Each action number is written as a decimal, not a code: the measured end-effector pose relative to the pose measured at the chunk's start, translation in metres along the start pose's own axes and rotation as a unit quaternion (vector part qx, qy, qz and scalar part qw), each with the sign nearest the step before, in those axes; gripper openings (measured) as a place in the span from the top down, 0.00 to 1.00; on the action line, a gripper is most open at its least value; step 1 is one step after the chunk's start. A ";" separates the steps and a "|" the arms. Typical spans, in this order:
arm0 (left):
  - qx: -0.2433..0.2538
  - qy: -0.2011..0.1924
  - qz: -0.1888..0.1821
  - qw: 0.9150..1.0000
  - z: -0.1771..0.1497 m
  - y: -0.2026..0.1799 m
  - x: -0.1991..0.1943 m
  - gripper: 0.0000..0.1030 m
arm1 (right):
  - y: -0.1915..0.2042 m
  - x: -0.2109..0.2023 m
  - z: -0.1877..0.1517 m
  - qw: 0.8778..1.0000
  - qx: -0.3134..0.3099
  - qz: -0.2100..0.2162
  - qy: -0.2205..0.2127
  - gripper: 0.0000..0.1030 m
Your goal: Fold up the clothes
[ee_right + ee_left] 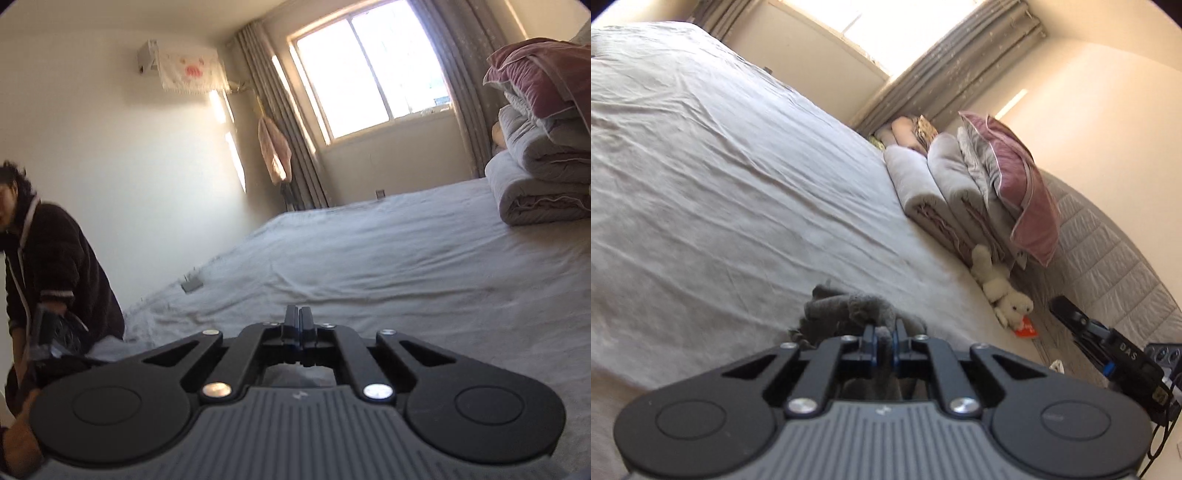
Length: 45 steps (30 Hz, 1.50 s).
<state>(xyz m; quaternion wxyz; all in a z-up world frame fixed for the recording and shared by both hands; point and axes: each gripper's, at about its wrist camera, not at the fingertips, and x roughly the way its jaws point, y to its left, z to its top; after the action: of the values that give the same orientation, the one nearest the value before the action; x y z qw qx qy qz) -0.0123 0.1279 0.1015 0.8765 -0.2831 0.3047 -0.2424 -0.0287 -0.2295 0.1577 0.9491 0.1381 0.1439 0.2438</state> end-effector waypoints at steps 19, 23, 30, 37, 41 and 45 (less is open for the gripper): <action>-0.018 0.119 0.041 0.992 -0.032 0.013 0.029 0.78 | 0.023 0.072 -0.060 0.978 -0.077 0.009 0.192 0.93; -0.018 0.127 0.040 0.991 -0.035 0.012 0.036 0.47 | 0.015 0.075 -0.066 0.976 -0.072 0.012 0.203 0.83; 0.003 0.134 0.074 0.988 -0.043 0.009 0.044 0.92 | 0.019 0.079 -0.076 0.972 -0.100 -0.004 0.211 0.64; -0.002 0.054 0.043 0.998 -0.017 0.007 0.007 0.93 | 0.025 0.055 -0.051 0.986 -0.101 0.012 0.135 0.86; 0.000 0.024 0.026 0.999 -0.007 0.006 -0.009 0.94 | 0.013 0.031 -0.027 0.994 -0.047 0.058 0.085 0.86; 0.012 0.015 0.054 0.998 -0.005 0.005 -0.012 0.94 | -0.004 0.017 -0.015 0.996 -0.001 0.069 0.055 0.96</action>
<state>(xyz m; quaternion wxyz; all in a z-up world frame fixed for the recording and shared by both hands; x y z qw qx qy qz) -0.0223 0.1373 0.0997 0.8870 -0.2520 0.3294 -0.2029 -0.0174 -0.2215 0.1391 0.9209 0.1326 0.1859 0.3159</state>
